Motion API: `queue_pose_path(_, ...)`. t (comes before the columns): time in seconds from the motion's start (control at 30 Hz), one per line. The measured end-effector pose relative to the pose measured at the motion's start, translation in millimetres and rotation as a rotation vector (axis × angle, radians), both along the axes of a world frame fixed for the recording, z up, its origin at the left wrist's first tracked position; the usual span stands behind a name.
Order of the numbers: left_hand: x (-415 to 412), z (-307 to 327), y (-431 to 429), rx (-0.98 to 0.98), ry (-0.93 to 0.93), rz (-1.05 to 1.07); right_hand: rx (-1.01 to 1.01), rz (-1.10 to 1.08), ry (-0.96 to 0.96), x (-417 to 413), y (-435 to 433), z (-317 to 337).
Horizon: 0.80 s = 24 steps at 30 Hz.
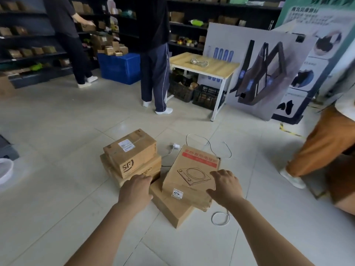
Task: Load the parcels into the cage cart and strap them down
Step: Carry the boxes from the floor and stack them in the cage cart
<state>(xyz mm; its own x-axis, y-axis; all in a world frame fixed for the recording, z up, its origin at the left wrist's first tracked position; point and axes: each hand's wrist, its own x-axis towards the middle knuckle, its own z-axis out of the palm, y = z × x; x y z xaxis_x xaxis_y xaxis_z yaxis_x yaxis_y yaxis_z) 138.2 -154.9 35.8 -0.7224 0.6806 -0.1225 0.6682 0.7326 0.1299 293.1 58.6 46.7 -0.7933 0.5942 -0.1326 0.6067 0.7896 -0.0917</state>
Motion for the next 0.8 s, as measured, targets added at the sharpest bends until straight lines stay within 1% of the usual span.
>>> queue_pose_path(0.23,-31,-55,107,-0.011,-0.158,0.078,-0.003,0.026,-0.122,-34,116,-37)
queue_pose_path(0.4,-56,-89,168,-0.009,-0.245,0.160,-0.055,0.037,-0.202,-65,185,-64)
queue_pose_path(0.53,-82,-119,216,-0.065,-0.334,0.224,-0.080,0.049,-0.245,-101,238,-91)
queue_pose_path(0.63,-104,-145,252,-0.067,-0.412,0.294,-0.093,0.072,-0.285,-131,275,-113)
queue_pose_path(0.8,-132,-186,302,-0.078,-0.469,0.354,-0.108,0.122,-0.350,-177,333,-146)
